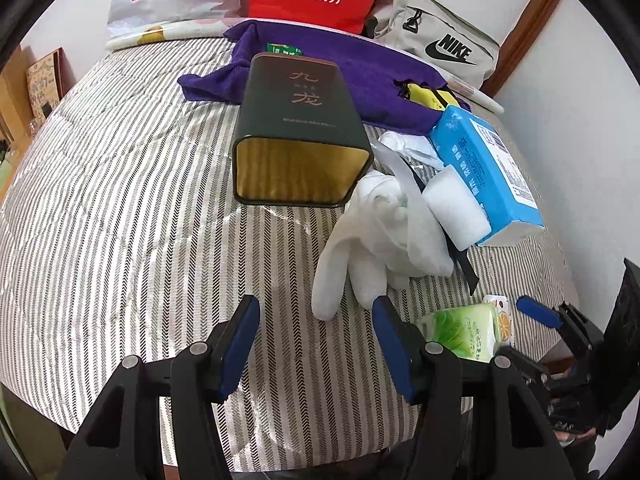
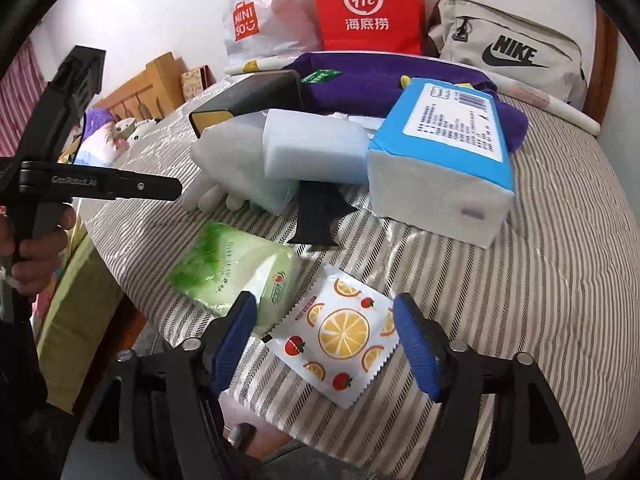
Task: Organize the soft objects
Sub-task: 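Grasp the white orange-print packet with the right gripper while the left approaches the green tissue pack, then grasp the green tissue pack with the left gripper while the right lifts the orange-print packet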
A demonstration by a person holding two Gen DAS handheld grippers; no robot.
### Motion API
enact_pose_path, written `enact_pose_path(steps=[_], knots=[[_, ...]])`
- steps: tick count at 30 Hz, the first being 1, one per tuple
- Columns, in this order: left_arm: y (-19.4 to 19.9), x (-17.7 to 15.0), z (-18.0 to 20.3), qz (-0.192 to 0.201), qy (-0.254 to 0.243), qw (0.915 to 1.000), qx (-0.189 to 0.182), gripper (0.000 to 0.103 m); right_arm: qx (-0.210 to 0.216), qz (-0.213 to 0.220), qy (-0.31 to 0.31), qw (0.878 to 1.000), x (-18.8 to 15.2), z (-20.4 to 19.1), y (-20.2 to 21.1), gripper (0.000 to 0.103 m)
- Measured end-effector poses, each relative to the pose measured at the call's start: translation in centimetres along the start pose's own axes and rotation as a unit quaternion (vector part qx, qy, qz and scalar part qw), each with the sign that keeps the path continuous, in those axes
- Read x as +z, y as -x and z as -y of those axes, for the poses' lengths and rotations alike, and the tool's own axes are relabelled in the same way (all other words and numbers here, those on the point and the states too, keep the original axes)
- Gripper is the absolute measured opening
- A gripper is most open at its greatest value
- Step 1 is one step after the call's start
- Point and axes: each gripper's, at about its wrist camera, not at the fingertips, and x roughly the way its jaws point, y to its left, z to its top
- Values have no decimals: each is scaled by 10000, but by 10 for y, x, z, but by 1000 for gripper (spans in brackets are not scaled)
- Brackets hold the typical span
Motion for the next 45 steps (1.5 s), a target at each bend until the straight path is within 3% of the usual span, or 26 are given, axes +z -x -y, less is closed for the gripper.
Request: enact_pose_path(steps=[8, 18, 22, 29, 37, 45], knots=[[-2, -1, 6, -41, -93, 9999, -21, 56, 261, 229, -67, 9994, 6, -10, 8, 74], [-9, -2, 6, -111, -56, 9999, -43, 56, -234, -229, -200, 9993, -22, 19, 1, 76], [-11, -2, 10, -139, -125, 9998, -15, 56, -311, -49, -242, 9992, -20, 8, -6, 89], [-6, -7, 15, -76, -351, 9993, -84, 56, -907, 198, -33, 9957, -16, -7, -21, 90], [-3, -14, 32, -91, -624, 9978, -198, 56, -978, 347, -14, 9946, -15, 0, -14, 52], [-4, -21, 61, -92, -942, 9940, -546, 60, -737, 388, -245, 9962, -16, 14, -6, 29]])
